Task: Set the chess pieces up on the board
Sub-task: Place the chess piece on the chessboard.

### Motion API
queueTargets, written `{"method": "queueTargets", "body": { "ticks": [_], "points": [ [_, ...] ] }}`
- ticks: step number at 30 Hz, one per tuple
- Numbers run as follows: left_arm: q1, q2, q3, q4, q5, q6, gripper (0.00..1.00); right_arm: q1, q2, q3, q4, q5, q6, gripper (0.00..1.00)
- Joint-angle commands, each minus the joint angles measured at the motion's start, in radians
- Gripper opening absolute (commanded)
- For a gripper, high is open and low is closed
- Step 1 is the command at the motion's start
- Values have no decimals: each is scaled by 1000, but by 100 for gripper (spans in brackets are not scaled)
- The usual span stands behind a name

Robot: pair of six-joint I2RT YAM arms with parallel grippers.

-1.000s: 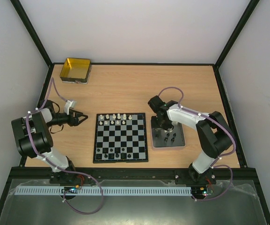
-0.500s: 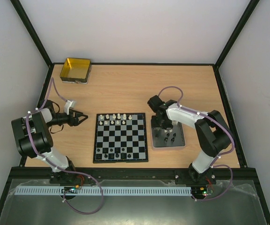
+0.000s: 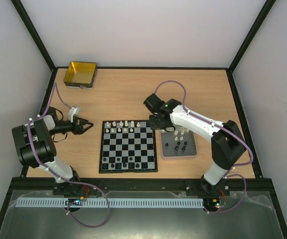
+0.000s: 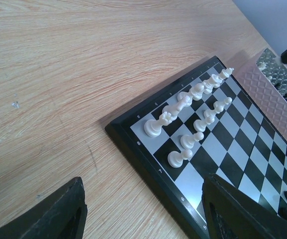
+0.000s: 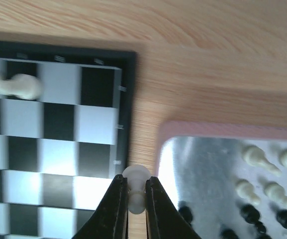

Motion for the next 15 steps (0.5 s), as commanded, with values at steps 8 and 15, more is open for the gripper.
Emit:
{"method": "queueTargets", "body": {
  "ticks": [8, 15],
  "points": [
    [13, 19, 30, -45, 48, 51, 64, 108, 167, 231, -53, -18, 25, 7],
    [20, 27, 36, -62, 57, 67, 64, 115, 255, 278, -10, -67, 20, 7]
  ]
}}
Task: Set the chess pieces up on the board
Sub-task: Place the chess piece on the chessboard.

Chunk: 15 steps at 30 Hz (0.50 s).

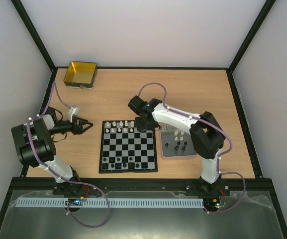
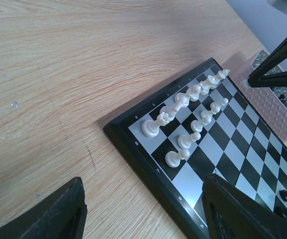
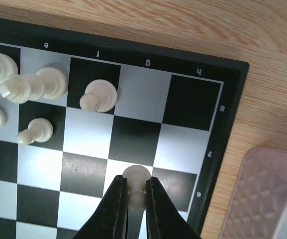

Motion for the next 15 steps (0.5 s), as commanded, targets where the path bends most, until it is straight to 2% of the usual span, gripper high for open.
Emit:
{"method": "queueTargets", "body": {
  "ticks": [1, 15],
  "points": [
    [9, 20, 24, -35, 41, 43, 64, 6, 37, 62, 5, -26, 6, 7],
    [22, 41, 43, -83, 58, 88, 65, 30, 130, 117, 21, -60, -2, 7]
  ]
}}
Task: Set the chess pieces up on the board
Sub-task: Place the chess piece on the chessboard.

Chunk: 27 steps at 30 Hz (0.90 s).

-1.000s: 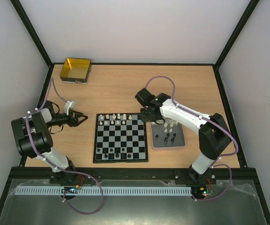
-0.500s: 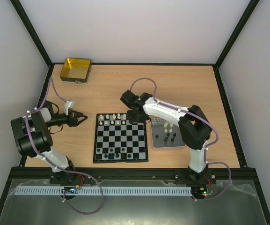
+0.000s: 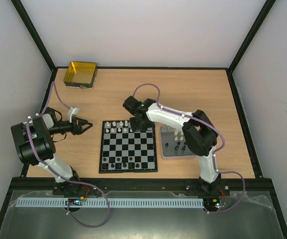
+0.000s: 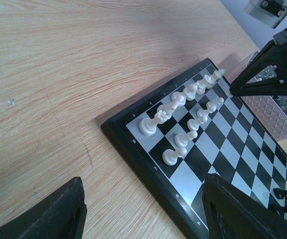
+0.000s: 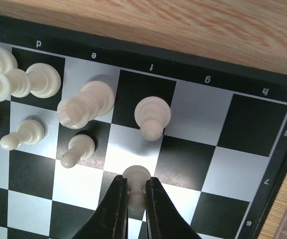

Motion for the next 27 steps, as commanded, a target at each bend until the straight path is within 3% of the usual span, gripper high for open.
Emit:
{"method": "queueTargets", "body": {
  "ticks": [1, 27],
  "points": [
    [9, 16, 26, -37, 45, 49, 65, 10, 28, 28, -4, -3, -3, 7],
    [23, 43, 52, -111, 65, 122, 65, 12, 62, 53, 15, -3, -9, 13]
  ]
}}
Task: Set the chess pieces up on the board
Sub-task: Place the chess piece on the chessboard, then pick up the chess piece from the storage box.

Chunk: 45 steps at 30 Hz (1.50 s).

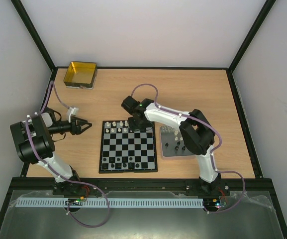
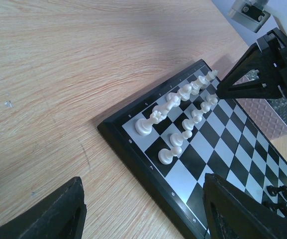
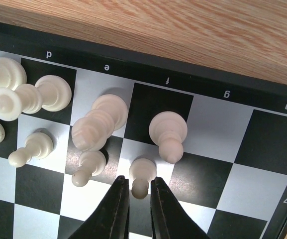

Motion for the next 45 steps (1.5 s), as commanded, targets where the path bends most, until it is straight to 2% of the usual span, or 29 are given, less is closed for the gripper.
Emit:
{"method": "queueTargets", "body": {
  "ticks": [1, 10, 21, 25, 33, 45],
  "points": [
    [10, 22, 29, -44, 45, 63, 65, 5, 17, 23, 0, 5, -5, 13],
    [17, 39, 44, -88, 56, 106, 65, 5, 2, 30, -7, 13, -3, 13],
    [17, 44, 49, -108, 59, 129, 66, 6, -80, 59, -50, 75, 1, 23],
    [17, 46, 51, -111, 60, 131, 66, 4, -99, 77, -69, 117, -3, 24],
    [18, 49, 53, -117, 61, 136, 66, -32, -102, 9, -49, 117, -1, 12],
    [18, 52, 55, -120, 62, 139, 66, -53, -86, -51, -11, 92, -10, 9]
  ]
}}
